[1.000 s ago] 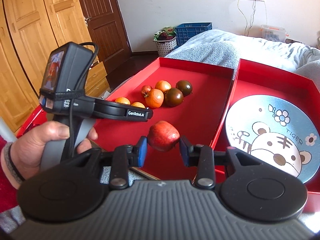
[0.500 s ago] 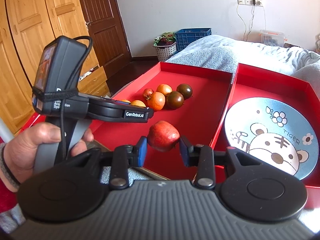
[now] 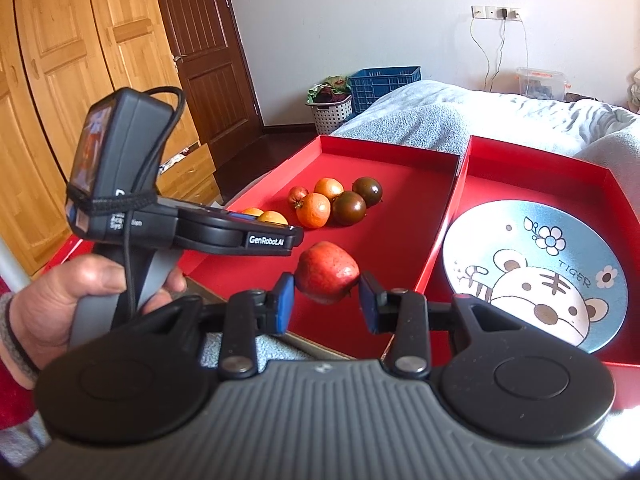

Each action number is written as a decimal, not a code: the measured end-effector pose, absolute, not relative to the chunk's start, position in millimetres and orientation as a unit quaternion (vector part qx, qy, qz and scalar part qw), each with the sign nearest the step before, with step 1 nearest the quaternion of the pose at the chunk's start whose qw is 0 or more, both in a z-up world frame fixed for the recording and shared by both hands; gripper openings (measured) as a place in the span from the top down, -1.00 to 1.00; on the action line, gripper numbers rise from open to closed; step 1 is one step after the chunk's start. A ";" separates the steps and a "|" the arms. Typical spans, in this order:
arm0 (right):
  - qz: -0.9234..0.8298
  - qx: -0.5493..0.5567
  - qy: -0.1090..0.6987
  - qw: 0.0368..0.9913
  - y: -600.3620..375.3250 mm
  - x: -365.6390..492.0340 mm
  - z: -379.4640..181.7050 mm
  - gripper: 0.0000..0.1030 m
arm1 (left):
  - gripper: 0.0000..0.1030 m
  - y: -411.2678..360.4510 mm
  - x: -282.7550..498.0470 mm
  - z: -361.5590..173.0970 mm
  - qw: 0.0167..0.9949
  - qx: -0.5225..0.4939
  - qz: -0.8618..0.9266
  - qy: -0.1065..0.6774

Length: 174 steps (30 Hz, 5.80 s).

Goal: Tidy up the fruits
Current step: 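Carry both fruits to the tiger plate while the left tool releases its orange there, then lower the red apple onto the tiger plate and open the right tool, then grasp a large leafy orange with the right tool while the left tool grasps another orange, then carry both oranges to the tiger plate while the left tool releases its orange there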

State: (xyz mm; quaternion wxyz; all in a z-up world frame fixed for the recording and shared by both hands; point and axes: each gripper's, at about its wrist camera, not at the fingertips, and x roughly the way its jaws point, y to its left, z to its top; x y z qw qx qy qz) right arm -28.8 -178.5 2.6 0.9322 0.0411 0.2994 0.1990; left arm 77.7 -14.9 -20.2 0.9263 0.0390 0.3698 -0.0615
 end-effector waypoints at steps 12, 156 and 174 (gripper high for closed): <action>0.195 0.054 0.288 0.936 -188.2 -35.0 5.3 0.26 | 0.18 -21.9 70.5 -12.3 0.928 0.046 -0.066 0.364; 0.205 0.031 0.334 0.920 -153.9 46.6 3.2 0.19 | -0.27 31.5 115.1 -53.0 0.927 0.023 -0.055 0.370; 0.207 0.096 0.315 0.921 -191.6 -1.5 -12.0 0.19 | 0.33 21.2 118.1 -51.5 0.928 0.038 -0.021 0.371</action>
